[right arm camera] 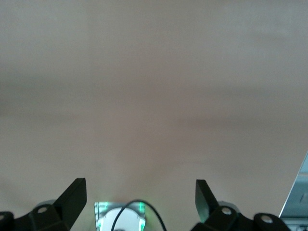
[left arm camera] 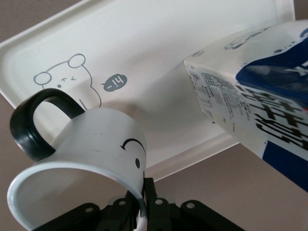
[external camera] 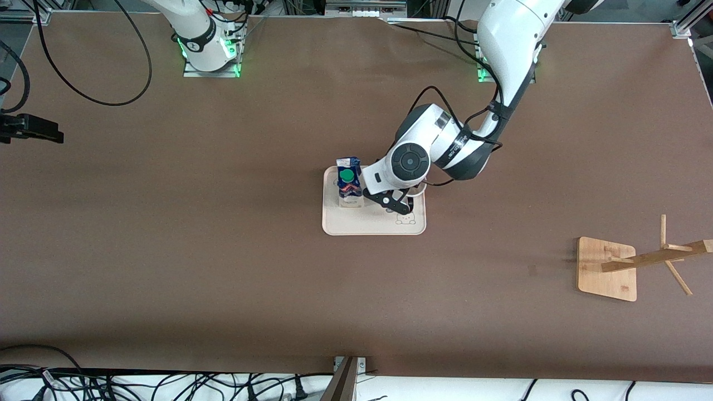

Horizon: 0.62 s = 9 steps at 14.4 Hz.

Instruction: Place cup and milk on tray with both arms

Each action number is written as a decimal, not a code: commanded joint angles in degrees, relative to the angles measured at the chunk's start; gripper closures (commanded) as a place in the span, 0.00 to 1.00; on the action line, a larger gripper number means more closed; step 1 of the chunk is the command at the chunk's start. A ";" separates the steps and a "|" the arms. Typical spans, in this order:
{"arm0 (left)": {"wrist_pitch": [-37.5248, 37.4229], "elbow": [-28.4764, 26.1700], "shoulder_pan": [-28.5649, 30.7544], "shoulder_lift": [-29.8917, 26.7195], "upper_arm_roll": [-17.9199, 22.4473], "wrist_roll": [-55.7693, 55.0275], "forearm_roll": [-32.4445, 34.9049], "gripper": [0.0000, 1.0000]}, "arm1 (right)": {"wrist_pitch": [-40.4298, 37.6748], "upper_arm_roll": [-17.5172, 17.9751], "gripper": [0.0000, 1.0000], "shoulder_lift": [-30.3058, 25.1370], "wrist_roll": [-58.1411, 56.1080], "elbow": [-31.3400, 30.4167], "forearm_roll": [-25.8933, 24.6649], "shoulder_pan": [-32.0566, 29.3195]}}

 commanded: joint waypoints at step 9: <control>-0.23 2.15 -0.85 2.91 1.89 -1.75 0.28 0.16 | 15.53 18.98 0.00 -3.43 -14.02 -5.20 0.27 -16.91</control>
